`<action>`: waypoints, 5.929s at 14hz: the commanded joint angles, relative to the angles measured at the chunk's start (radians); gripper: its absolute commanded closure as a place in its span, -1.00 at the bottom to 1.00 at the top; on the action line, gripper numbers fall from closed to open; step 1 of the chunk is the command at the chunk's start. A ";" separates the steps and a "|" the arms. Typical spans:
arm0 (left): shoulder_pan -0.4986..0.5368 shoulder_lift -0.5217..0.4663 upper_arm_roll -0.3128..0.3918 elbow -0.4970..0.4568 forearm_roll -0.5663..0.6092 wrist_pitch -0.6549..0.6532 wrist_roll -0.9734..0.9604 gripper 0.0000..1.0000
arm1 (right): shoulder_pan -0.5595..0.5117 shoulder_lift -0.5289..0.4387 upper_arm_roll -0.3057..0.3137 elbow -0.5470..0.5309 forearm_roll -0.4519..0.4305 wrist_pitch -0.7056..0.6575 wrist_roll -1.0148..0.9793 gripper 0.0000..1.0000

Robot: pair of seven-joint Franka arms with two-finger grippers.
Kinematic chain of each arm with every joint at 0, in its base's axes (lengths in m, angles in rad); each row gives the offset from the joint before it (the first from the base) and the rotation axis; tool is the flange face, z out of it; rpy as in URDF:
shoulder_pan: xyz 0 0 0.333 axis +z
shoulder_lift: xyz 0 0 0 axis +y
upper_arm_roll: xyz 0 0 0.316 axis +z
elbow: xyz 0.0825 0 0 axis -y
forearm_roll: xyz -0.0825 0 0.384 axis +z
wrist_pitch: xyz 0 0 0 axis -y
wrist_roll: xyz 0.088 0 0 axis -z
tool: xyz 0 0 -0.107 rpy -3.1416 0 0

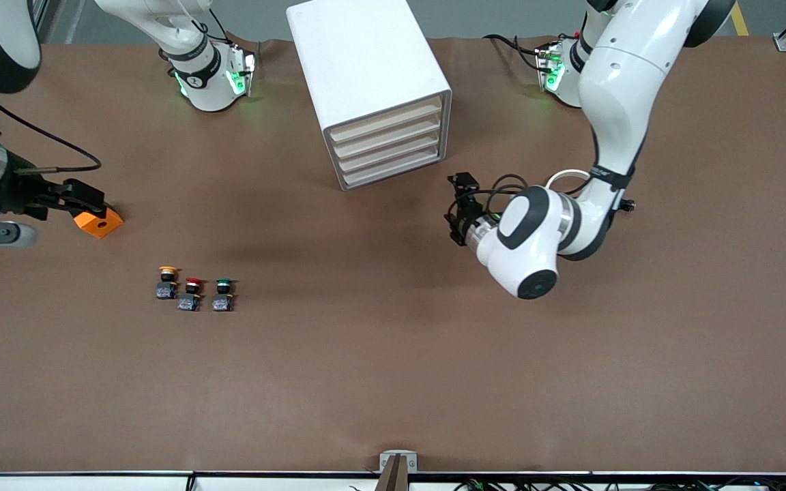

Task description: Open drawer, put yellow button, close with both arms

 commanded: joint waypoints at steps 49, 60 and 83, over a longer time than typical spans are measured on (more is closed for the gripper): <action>-0.135 0.071 0.117 0.062 -0.385 -0.020 -0.357 1.00 | -0.113 0.280 -0.009 -0.554 -0.033 0.902 -0.021 -1.00; -0.078 0.085 0.191 0.180 -0.362 -0.020 -0.319 -1.00 | -0.148 0.395 -0.009 -0.512 -0.033 0.997 -0.041 -1.00; 0.189 -0.492 0.248 0.154 0.556 -0.115 1.389 -1.00 | -0.119 0.354 -0.001 -0.442 -0.021 0.895 -0.025 0.64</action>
